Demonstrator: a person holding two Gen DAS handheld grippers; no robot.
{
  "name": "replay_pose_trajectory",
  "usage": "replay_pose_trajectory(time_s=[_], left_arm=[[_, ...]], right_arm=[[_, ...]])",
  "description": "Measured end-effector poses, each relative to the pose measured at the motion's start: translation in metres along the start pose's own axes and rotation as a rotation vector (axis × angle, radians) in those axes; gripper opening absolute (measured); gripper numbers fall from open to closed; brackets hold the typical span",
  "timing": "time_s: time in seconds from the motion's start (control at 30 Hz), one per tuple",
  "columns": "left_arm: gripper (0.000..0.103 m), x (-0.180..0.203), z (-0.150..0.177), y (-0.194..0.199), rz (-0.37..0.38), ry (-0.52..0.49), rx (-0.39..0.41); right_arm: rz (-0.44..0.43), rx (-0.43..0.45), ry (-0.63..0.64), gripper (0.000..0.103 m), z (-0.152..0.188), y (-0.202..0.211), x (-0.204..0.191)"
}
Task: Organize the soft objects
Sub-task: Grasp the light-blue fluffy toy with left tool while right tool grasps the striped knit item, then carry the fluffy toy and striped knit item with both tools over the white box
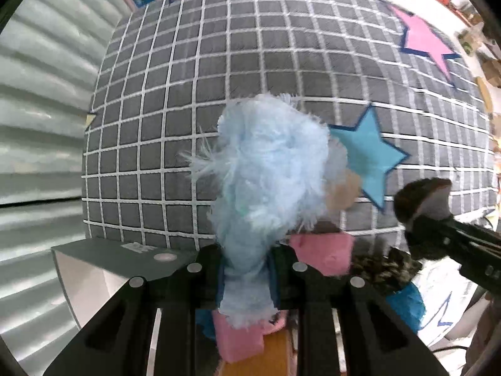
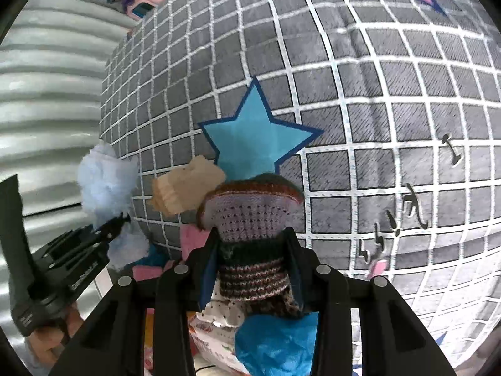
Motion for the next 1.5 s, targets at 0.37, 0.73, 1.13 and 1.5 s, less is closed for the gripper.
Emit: replay_pose_trajectory(time_s=[0.37,0.73,1.13,1.5], left_arm=[[0.024,0.028,0.029,0.079,-0.004,0.026,0.1],[0.024,0.017,0.088,0.119,-0.018,0.102,0.143],[0.024,0.036,0.128,0.134,0.024,0.027,0.192],[0.024,0.046,0.185,0.131,0.088,-0.098,0.204]], right_arm=[[0.039,0.073,0.147,0.041,0.02,0.056,-0.009],[0.047,0.131,0.325,0.041,0.042,0.075,-0.041],[0.07,0.153,0.33,0.041,0.08,0.088,-0.038],[0.118,0.163,0.237,0.041,0.153,0.079,-0.019]])
Point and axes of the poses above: each gripper's, at about its wrist camera, not at the fingertips, and y roughly against the way its jaws point, x to its right, z to its underside, the point moved 9 cm from there along -y, roughly the way its jaws point
